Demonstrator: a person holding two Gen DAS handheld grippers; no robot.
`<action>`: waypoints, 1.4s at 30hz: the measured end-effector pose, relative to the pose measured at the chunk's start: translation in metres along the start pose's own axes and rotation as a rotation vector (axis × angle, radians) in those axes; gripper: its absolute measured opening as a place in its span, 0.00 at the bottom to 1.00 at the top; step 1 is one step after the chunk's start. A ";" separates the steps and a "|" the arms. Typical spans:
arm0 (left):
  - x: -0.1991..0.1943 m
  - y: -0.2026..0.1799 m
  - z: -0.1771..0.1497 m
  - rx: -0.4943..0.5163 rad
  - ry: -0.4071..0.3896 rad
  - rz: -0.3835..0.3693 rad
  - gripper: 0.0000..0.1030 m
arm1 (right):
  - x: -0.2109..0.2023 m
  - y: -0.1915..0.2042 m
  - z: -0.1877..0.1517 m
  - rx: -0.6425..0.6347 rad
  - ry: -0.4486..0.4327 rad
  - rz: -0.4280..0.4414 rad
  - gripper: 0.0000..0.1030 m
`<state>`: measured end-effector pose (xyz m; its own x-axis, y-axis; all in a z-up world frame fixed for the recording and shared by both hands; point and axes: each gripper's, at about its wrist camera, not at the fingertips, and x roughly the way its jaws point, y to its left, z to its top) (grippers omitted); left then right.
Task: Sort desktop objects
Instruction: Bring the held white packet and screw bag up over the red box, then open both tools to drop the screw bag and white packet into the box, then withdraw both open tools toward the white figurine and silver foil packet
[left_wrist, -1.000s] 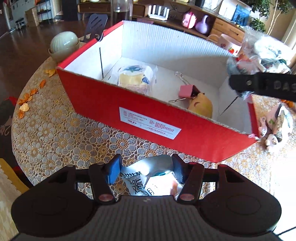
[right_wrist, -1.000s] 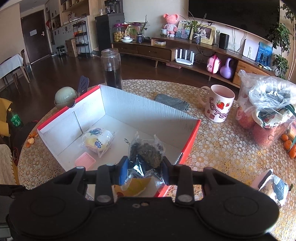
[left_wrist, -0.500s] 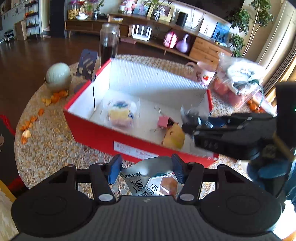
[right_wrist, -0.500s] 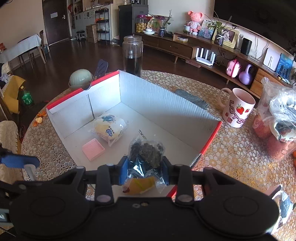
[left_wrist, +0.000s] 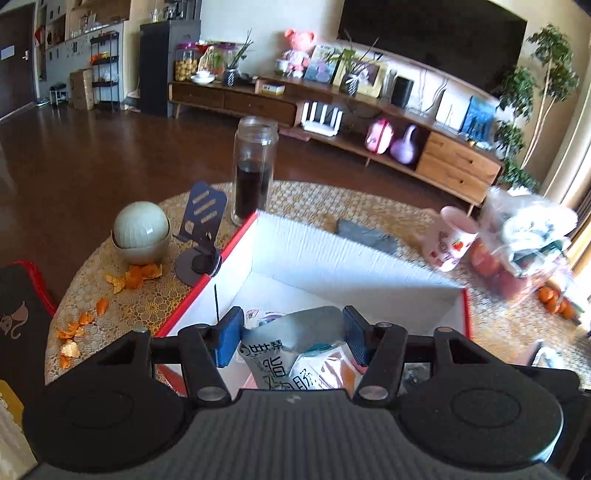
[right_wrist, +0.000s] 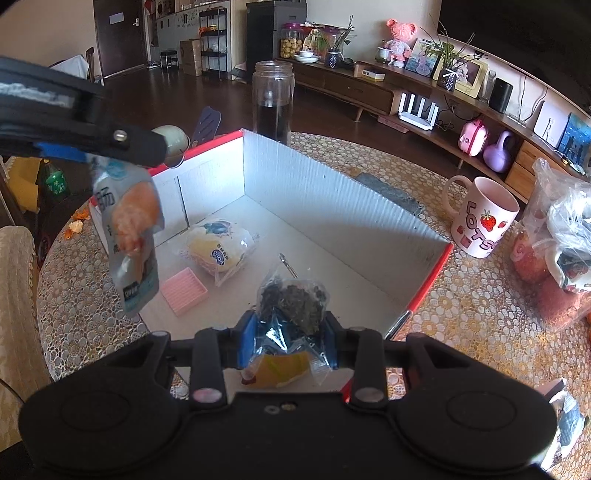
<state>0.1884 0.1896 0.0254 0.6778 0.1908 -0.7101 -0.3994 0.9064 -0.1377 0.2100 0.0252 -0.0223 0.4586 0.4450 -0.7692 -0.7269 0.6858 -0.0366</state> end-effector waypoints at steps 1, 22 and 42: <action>0.009 -0.002 -0.002 0.005 0.017 0.005 0.55 | 0.001 0.002 0.000 -0.008 0.003 0.000 0.35; 0.063 -0.016 -0.023 0.087 0.157 -0.037 0.75 | -0.009 0.001 -0.013 -0.044 -0.028 -0.015 0.73; 0.008 -0.035 -0.040 0.130 0.108 -0.069 0.77 | -0.086 -0.024 -0.036 0.051 -0.124 -0.052 0.81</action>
<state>0.1835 0.1444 -0.0029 0.6278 0.0912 -0.7731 -0.2663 0.9583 -0.1032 0.1693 -0.0502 0.0218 0.5568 0.4739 -0.6822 -0.6750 0.7368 -0.0391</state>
